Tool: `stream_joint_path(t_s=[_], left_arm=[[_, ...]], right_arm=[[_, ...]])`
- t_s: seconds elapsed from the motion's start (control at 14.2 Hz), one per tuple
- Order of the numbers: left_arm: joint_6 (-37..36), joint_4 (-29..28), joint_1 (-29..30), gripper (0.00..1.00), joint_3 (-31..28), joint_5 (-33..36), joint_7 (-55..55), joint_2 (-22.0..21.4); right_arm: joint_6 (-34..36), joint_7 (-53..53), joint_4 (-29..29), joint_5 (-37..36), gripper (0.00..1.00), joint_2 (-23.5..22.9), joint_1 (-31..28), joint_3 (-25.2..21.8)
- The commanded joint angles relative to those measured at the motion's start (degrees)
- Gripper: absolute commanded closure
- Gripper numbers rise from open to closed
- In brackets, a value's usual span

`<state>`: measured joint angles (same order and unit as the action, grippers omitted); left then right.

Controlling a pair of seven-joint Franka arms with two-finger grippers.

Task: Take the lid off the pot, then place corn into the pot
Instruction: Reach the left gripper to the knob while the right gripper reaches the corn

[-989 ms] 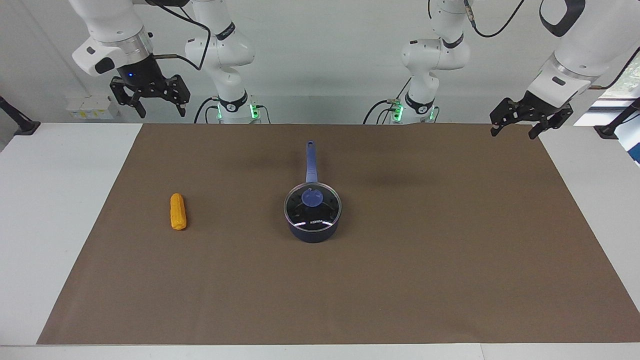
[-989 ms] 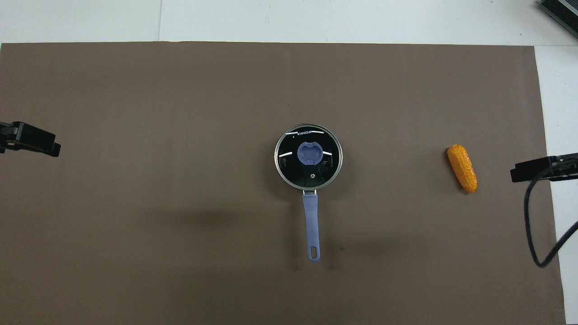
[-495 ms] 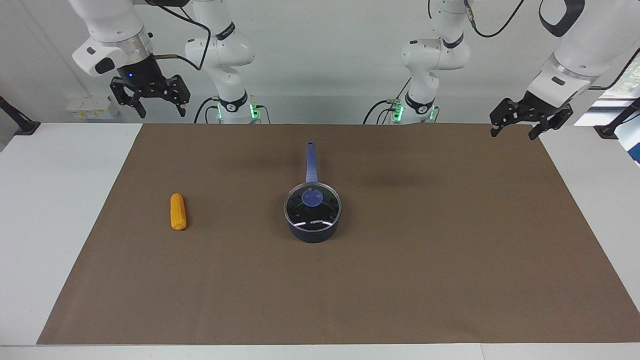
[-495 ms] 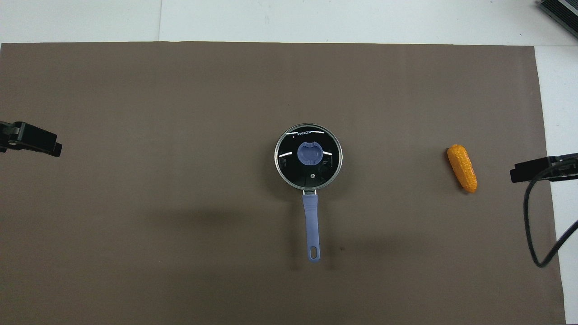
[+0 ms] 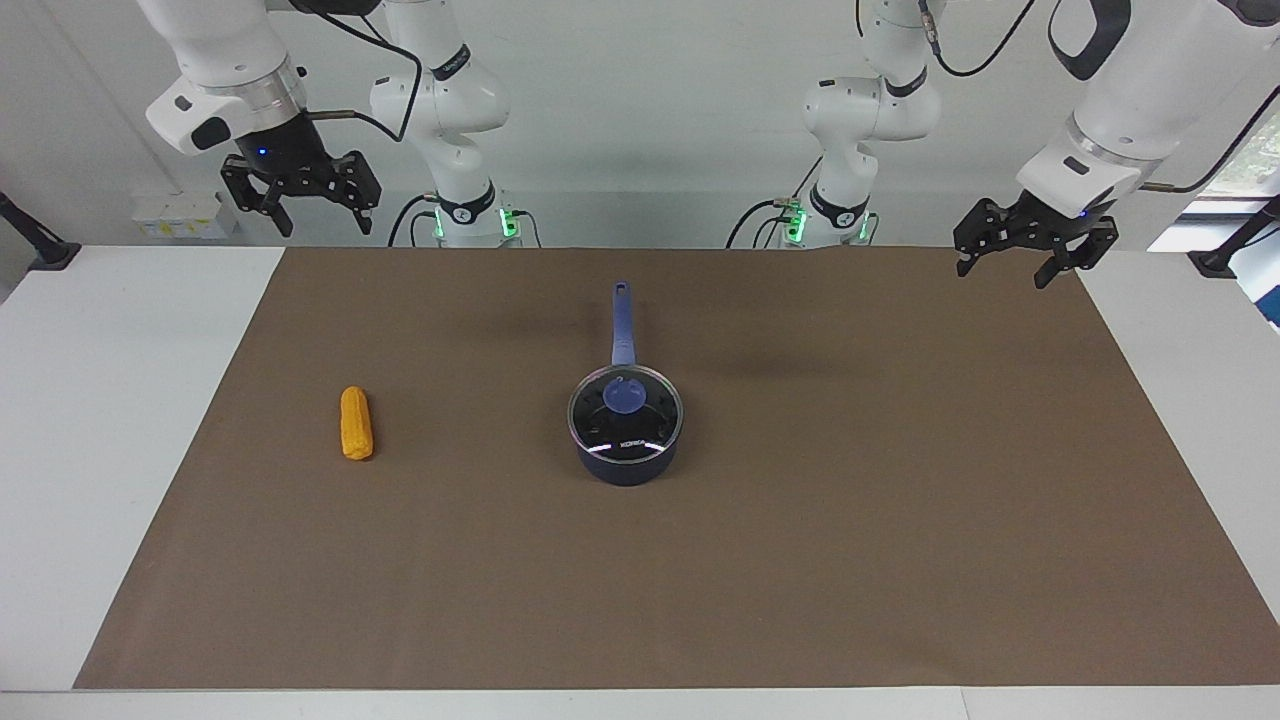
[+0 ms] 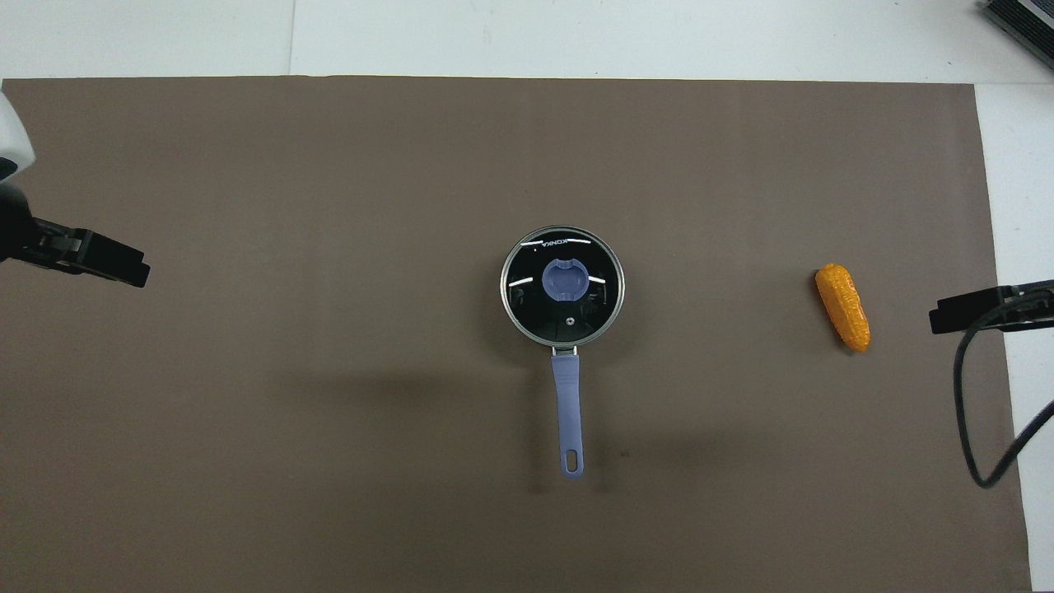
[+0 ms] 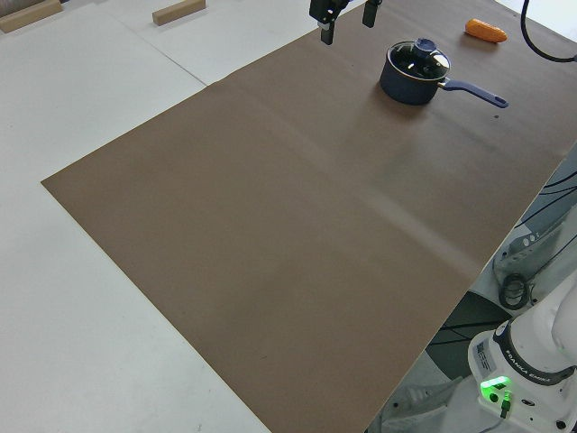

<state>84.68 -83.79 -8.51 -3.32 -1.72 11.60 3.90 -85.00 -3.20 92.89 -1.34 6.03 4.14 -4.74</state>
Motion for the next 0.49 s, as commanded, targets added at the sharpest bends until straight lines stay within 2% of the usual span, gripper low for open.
stream_joint_path(t_s=[0.0,0.42], left_arm=[[3.2,-2.9,-1.9,0.00,-0.7,0.3,3.3,-0.8],[10.7,-6.8,-6.6,0.00,-0.7,0.3,6.8,-0.2]], right_arm=[[-0.2,-1.7,0.8,0.4,0.00,0.7,-0.5,0.2],[0.2,-1.5,0.1,0.6,0.00,0.6,-0.5,0.0]])
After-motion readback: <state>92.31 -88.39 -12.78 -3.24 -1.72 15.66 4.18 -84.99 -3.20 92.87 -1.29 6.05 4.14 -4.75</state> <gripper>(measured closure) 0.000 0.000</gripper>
